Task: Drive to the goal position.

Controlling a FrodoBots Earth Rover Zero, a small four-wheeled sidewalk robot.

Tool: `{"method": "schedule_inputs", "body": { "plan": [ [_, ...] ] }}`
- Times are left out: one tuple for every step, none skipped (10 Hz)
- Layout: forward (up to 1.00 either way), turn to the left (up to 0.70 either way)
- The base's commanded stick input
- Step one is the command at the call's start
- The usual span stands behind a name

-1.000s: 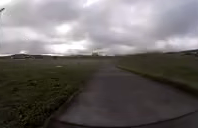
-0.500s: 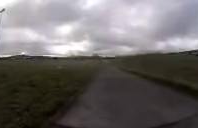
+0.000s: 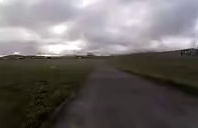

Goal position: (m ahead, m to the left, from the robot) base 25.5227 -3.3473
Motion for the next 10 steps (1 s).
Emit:
{"method": "schedule_inputs", "body": {
  "plan": [
    [1.00,0.00],
    [1.00,0.00],
    [1.00,0.00],
    [1.00,0.00],
    [1.00,0.00],
    [1.00,-0.02],
    [1.00,-0.07],
    [1.00,-0.33],
    [1.00,-0.40],
    [1.00,-0.03]
  ]
}}
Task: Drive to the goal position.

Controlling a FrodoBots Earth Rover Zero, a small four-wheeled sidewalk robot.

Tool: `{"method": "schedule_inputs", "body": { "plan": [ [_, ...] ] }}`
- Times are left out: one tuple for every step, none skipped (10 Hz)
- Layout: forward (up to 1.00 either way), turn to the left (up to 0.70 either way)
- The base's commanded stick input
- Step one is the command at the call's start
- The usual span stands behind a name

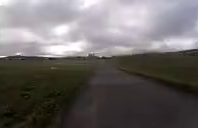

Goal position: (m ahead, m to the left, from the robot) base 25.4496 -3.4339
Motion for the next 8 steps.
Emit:
{"method": "schedule_inputs", "body": {
  "plan": [
    [1.00,0.00],
    [1.00,-0.09],
    [1.00,-0.40],
    [1.00,-0.40],
    [1.00,-0.25],
    [1.00,0.00],
    [1.00,0.00],
    [1.00,-0.09]
  ]
}}
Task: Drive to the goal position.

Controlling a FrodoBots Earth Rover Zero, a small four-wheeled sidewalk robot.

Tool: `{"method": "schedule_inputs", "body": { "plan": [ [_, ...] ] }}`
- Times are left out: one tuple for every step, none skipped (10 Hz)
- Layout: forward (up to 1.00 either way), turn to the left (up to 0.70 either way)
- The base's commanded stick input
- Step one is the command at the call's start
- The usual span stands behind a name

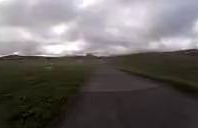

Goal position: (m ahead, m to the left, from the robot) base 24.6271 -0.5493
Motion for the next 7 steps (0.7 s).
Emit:
{"method": "schedule_inputs", "body": {
  "plan": [
    [1.00,-0.40],
    [1.00,-0.40],
    [1.00,-0.25],
    [1.00,0.00],
    [1.00,0.00],
    [1.00,0.00],
    [1.00,0.00]
  ]
}}
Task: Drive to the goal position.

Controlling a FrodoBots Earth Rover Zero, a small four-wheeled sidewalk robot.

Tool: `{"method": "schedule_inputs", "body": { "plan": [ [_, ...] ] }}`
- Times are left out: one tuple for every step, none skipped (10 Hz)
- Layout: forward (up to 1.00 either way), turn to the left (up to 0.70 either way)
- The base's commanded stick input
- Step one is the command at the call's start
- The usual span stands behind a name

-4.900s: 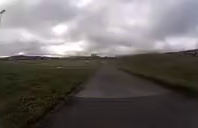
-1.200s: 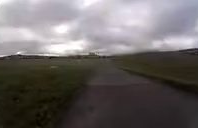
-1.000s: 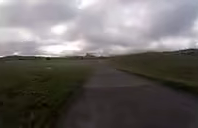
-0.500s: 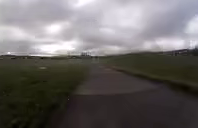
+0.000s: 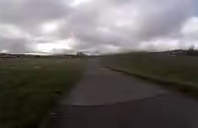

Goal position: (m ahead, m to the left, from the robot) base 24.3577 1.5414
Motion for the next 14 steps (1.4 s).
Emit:
{"method": "schedule_inputs", "body": {
  "plan": [
    [1.00,0.00],
    [1.00,0.00],
    [1.00,0.00],
    [1.00,0.00],
    [1.00,0.00],
    [1.00,0.00],
    [1.00,0.00],
    [1.00,0.00],
    [1.00,0.00],
    [1.00,0.00],
    [1.00,0.00],
    [1.00,0.00],
    [1.00,0.00],
    [1.00,0.00]
  ]
}}
